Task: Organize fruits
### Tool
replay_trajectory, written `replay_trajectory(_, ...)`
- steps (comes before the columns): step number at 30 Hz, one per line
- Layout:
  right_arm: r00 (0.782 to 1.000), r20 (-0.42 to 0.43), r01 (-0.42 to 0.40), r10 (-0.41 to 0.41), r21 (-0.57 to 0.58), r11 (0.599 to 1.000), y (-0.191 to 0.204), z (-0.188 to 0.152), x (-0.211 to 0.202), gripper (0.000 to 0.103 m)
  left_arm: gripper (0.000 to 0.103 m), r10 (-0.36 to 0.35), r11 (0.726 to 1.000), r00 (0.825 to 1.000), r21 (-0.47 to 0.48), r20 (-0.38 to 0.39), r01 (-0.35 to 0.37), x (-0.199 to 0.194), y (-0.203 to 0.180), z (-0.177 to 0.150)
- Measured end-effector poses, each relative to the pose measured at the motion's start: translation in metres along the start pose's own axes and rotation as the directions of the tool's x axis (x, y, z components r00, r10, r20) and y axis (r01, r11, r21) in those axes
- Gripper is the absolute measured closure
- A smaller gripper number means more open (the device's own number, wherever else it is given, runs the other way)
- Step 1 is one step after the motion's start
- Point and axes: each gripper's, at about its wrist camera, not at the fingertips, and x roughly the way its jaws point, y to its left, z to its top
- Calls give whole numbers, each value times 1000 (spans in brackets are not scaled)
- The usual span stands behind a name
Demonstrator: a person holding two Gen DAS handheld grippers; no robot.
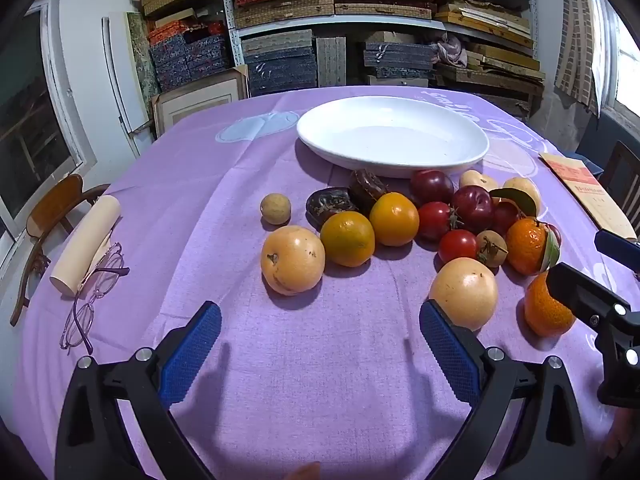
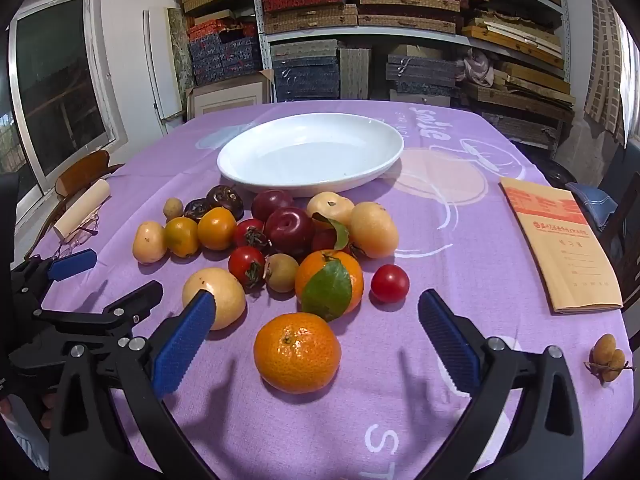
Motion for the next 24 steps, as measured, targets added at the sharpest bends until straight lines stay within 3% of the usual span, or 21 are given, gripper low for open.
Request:
replay_trajectory(5,1000,-1,2,-2,-1,1000,1,0,1,4,3,-34,999,999,-40,-21,33,5,12,1)
replay_trajectory(10,1000,-2,0,0,-3,1000,2,0,1,4,3,-5,1000,1000,-22,-22,5,3,6,1)
replay_trajectory(24,1000,-8,-9,9,-4,1000,8,-5,7,4,3,-13,1000,1000,-29,-12,12,4,6,2)
